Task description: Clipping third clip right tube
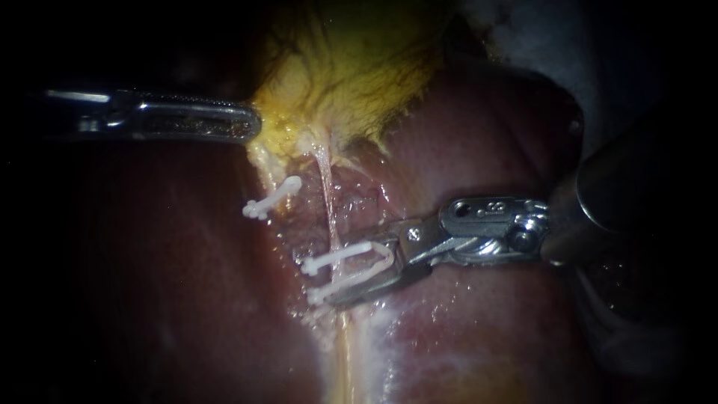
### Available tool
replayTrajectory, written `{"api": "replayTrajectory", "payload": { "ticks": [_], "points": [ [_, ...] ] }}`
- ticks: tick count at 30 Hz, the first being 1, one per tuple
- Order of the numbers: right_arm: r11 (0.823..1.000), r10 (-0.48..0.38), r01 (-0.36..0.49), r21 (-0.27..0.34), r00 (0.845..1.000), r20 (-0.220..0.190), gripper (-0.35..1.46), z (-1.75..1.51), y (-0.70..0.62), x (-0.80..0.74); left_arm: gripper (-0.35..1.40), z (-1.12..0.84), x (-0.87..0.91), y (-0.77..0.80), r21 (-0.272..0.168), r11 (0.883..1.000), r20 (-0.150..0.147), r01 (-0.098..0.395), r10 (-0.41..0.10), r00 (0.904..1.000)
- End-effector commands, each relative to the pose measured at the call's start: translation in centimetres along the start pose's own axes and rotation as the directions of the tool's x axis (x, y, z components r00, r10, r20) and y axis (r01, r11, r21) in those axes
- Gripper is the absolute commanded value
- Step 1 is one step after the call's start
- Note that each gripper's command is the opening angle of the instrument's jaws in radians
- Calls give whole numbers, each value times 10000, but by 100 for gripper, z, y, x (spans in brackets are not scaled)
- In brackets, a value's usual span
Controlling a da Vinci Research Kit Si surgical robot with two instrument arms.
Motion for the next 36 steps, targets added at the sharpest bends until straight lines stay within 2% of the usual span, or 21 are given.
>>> {"api": "replayTrajectory", "payload": {
  "ticks": [1, 10, 16, 21, 25, 28, 29, 33, 36],
  "points": [
    [10000, 0, 0, -2, 10000, -1, 48, 0, 0, 0, -35, 0, 0, 0, -27, 10000, 4, -19, 19, 10000],
    [9999, 51, -55, -103, 9995, -318, 48, -4, 5, 10, -35, -1, 0, -1, -40, 10000, -24, -18, 18, 10000],
    [9993, 197, -216, -292, 9978, -628, 48, -12, 15, 28, -35, -1, 0, -2, -41, 10000, -24, -18, 18, 10000],
    [9990, 315, -343, -270, 9945, -1003, 49, -18, 23, 43, -35, -1, 0, -2, -40, 10000, -24, -18, 18, 10000],
    [9991, 329, -357, -221, 9925, -1178, 49, -15, 27, 47, -35, -1, 0, -2, -40, 10000, -24, -19, 18, 10000],
    [9991, 382, -402, -93, 9873, -1542, 49, -11, 28, 49, -35, -2, 0, -2, -40, 10000, -24, -19, 19, 10000],
    [9987, 499, -505, 3, 9847, -1669, 49, -10, 29, 50, -35, -2, 0, -2, -39, 10000, -24, -19, 19, 10000],
    [9913, 1039, -852, 1004, 9744, -1994, 49, -6, 31, 51, -35, -2, 0, -1, -37, 10000, -25, -20, 20, 10000],
    [9734, 1560, -1106, 2005, 9613, -2270, 49, -5, 36, 49, -35, -2, 0, -1, -34, 10000, -26, -20, 20, 10000]
  ]
}}
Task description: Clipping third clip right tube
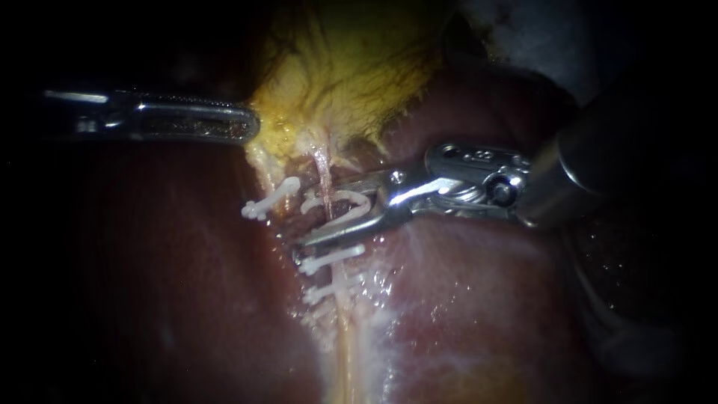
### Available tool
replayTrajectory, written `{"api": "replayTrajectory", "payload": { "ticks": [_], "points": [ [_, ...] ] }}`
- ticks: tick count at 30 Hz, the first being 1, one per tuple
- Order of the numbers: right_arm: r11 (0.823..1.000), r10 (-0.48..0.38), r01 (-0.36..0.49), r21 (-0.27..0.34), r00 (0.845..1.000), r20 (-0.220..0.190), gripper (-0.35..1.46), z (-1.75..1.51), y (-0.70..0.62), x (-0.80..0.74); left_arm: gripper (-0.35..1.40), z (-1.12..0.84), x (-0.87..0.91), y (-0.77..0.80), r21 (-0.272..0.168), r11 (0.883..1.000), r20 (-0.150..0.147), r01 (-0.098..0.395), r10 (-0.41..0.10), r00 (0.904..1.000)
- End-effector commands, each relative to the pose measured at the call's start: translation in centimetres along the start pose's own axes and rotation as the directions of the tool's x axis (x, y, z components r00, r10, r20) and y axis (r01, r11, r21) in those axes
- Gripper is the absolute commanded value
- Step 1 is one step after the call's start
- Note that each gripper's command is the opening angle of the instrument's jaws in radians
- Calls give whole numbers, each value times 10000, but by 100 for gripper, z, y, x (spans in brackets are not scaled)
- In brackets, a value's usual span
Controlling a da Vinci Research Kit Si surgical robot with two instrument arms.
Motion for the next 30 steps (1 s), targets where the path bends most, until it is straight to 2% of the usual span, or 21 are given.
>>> {"api": "replayTrajectory", "payload": {
  "ticks": [1, 5, 11, 19, 30],
  "points": [
    [9995, 152, -150, 278, 9999, -68, 49, -1, 2, 0, -35, 0, 0, 0, 11, 10000, 4, -3, 3, 10000],
    [9932, 433, -399, 1090, 9986, -291, 48, -1, 4, 0, -35, -1, 0, 1, 17, 10000, 2, -4, 4, 10000],
    [9853, 520, -418, 1655, 9970, -577, 47, 3, 5, 4, -35, -2, 0, 1, 25, 10000, -1, -4, 4, 10000],
    [9837, 575, -448, 1740, 9960, -683, 34, 1, 3, 11, -35, -3, -1, 2, 35, 10000, -4, -2, 2, 10000],
    [9861, 804, -670, 1519, 9932, -837, -18, 2, 3, 17, -35, -3, -1, 2, 39, 10000, -5, -3, 3, 10000]
  ]
}}
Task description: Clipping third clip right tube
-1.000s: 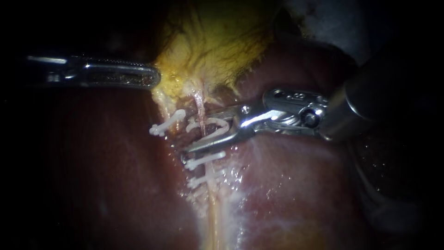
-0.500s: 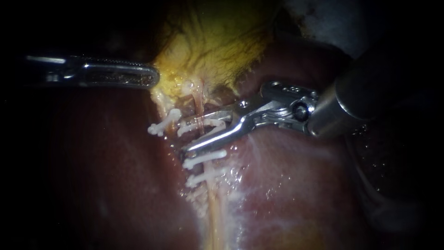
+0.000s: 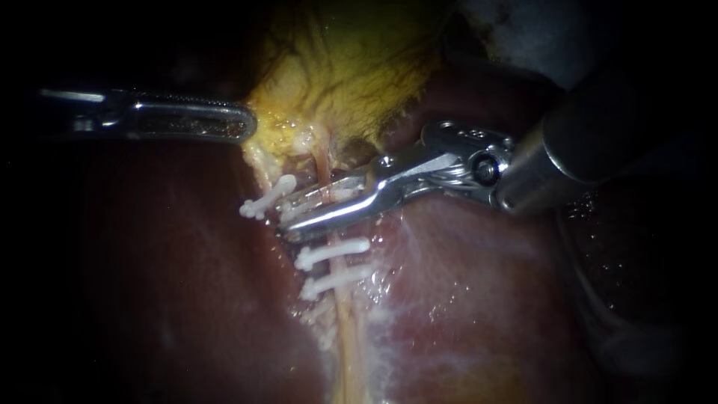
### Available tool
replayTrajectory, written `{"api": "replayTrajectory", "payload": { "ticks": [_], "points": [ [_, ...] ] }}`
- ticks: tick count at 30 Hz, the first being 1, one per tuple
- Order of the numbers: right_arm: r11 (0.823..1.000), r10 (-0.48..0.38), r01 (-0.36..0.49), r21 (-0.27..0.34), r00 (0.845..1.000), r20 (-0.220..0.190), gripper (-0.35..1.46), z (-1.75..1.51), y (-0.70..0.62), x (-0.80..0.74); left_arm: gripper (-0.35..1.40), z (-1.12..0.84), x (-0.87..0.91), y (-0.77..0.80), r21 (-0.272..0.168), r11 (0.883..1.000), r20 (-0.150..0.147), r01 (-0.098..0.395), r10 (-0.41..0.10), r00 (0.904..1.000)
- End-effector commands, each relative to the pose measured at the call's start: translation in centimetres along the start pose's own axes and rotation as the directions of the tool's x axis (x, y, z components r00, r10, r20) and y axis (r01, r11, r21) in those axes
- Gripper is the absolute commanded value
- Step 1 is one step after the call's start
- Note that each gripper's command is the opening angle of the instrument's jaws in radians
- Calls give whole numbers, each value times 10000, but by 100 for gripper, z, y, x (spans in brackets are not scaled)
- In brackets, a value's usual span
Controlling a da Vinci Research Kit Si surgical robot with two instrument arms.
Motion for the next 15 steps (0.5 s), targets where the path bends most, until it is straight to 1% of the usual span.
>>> {"api": "replayTrajectory", "payload": {
  "ticks": [1, 3, 6, 9, 15],
  "points": [
    [9999, 142, -142, 11, 9999, 9, -24, 1, 0, 0, -35, 0, 0, 0, -1, 10000, -1, 1, -1, 10000],
    [9993, 375, -375, 7, 9993, 7, -35, 1, 1, -1, -35, 0, 0, 0, -1, 10000, -1, 1, -1, 10000],
    [9969, 785, -785, -1, 9969, 0, -35, 1, 1, -1, -35, 0, 0, 0, -1, 10000, -1, 1, -1, 10000],
    [9954, 961, -961, 2, 9954, 2, -35, 0, 1, -2, -35, 0, 0, 0, -1, 10000, -1, 1, -1, 10000],
    [9954, 955, -955, -17, 9954, 29, -35, 1, 1, -3, -35, 0, 0, 0, -1, 10000, -1, 1, -1, 10000]
  ]
}}
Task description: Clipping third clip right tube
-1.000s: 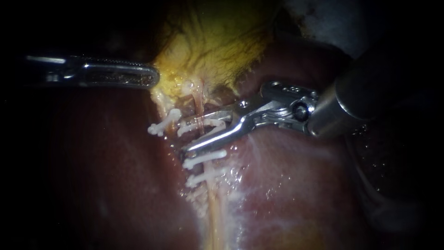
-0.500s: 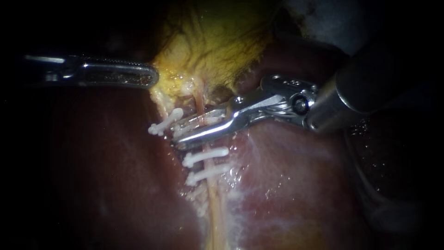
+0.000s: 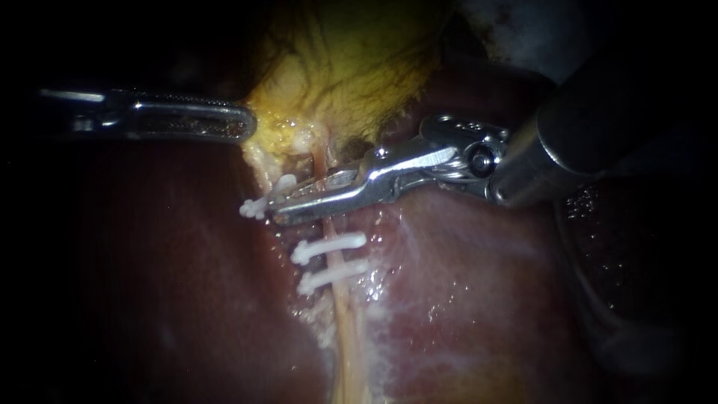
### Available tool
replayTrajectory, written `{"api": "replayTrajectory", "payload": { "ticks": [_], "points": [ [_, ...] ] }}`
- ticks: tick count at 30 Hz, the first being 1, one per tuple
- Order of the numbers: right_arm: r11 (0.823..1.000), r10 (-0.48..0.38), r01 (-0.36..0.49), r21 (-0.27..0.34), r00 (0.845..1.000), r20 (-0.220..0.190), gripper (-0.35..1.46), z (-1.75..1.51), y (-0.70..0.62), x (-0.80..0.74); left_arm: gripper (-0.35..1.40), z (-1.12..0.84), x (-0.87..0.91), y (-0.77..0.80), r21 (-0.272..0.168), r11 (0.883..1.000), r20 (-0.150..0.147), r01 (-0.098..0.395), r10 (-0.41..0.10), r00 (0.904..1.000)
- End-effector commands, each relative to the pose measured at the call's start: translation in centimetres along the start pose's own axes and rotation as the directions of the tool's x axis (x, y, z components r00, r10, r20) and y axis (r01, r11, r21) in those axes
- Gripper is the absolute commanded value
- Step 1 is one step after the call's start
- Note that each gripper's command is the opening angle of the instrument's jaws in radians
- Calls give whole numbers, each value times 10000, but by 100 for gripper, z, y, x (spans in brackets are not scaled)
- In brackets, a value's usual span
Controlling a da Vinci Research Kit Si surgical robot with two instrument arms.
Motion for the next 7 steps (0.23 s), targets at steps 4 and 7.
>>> {"api": "replayTrajectory", "payload": {
  "ticks": [4, 7],
  "points": [
    [10000, -10, 10, -2, 10000, 11, -35, 0, 1, -1, -35, 0, 0, 0, 0, 10000, 1, 0, 0, 10000],
    [10000, -14, 14, -2, 10000, 14, -35, 0, 1, -2, -35, 0, 0, 0, 1, 10000, 0, 0, 0, 10000]
  ]
}}
